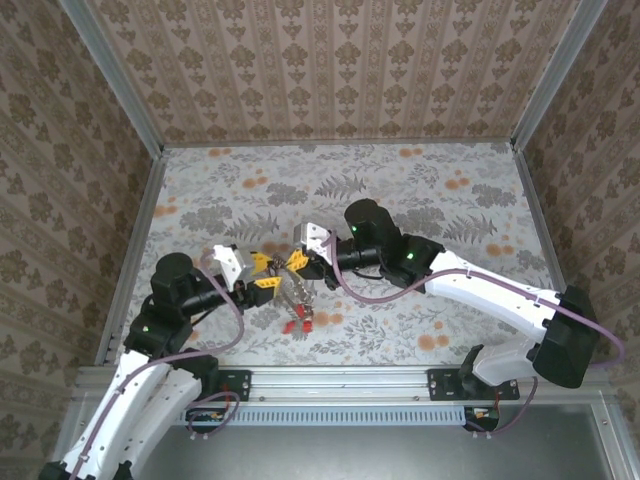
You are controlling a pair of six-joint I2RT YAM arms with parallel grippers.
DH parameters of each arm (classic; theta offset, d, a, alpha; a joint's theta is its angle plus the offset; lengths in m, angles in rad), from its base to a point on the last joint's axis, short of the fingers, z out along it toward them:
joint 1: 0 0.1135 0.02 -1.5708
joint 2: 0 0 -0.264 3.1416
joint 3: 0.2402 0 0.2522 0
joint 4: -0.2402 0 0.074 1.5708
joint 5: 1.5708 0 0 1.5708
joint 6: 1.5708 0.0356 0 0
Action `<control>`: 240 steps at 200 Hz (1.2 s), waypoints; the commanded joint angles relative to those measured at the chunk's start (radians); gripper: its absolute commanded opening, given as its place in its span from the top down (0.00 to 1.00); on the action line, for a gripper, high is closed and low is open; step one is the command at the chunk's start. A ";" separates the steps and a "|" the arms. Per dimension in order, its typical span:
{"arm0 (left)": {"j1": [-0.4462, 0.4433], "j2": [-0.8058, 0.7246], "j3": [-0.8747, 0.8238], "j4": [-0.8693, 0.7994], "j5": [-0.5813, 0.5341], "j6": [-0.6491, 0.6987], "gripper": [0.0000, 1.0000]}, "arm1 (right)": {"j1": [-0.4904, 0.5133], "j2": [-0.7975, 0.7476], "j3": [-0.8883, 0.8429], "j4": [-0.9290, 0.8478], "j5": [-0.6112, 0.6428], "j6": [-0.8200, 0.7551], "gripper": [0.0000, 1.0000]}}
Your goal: Put the keys on the keyring
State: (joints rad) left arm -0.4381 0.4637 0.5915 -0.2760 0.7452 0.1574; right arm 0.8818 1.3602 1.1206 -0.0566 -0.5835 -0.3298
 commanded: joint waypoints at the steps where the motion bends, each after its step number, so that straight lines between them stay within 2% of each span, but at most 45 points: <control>1: -0.011 -0.028 -0.017 0.015 0.106 0.125 0.72 | 0.004 -0.037 0.006 0.108 -0.105 -0.058 1.00; 11: -0.012 -0.037 -0.029 0.031 0.116 0.140 0.73 | 0.004 -0.035 0.007 0.113 -0.117 -0.054 1.00; 61: -0.011 -0.050 -0.051 0.073 0.011 0.131 0.70 | 0.003 -0.025 0.025 0.106 -0.174 -0.057 1.00; 67: -0.040 -0.051 -0.051 0.083 0.002 0.125 0.70 | 0.005 -0.023 0.027 0.106 -0.173 -0.057 1.00; 89: -0.047 -0.051 -0.058 0.120 -0.025 0.108 0.69 | 0.004 -0.012 0.033 0.106 -0.172 -0.059 1.00; 159: -0.090 -0.048 -0.089 0.162 -0.021 0.091 0.75 | 0.007 0.019 0.045 0.140 -0.153 -0.028 1.00; 240: -0.115 -0.036 -0.092 0.211 -0.033 0.074 0.81 | 0.028 0.023 0.060 0.080 -0.126 -0.085 1.00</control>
State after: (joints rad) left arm -0.5438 0.4255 0.5095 -0.1001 0.7177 0.2459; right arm 0.8925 1.3777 1.1267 0.0116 -0.7097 -0.3729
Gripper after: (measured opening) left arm 0.193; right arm 0.067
